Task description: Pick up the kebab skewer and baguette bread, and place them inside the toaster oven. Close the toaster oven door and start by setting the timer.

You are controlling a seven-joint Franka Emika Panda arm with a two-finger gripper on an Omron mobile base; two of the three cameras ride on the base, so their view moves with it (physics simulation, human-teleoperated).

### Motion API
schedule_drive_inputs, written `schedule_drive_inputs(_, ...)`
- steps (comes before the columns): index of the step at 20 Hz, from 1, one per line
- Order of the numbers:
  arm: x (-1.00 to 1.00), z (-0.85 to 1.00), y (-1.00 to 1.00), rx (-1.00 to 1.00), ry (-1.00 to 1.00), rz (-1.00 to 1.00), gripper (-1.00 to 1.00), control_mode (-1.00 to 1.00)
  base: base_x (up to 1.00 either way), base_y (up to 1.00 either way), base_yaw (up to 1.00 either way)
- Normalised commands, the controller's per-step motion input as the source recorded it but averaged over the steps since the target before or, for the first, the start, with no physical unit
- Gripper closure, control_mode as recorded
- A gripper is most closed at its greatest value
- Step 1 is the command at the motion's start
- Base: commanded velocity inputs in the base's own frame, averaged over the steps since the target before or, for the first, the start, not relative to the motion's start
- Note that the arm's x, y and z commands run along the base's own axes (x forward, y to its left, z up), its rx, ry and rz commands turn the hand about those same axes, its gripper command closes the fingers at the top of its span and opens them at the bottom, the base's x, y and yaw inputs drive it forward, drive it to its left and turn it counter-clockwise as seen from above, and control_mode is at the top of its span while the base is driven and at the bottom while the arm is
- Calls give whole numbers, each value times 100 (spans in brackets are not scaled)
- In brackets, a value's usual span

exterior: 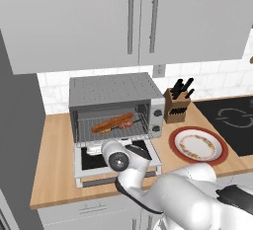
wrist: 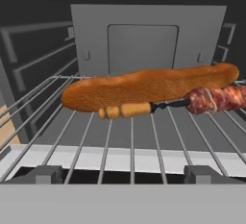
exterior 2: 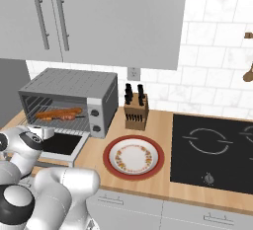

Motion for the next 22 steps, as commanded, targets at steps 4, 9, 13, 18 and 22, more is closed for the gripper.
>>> schedule_drive_inputs(4, 11, -13, 0, 0, 0, 0, -100, -100, 0, 0, 0)
schedule_drive_inputs(9, 12, -13, 0, 0, 0, 0, -100, -100, 0, 0, 0)
schedule_drive_inputs(13, 14, -15, 0, 0, 0, 0, -100, -100, 0, 0, 0)
schedule_drive_inputs(18, 14, -15, 0, 0, 0, 0, -100, -100, 0, 0, 0)
schedule_drive_inputs(22, 14, -14, 0, 0, 0, 0, -100, -100, 0, 0, 0)
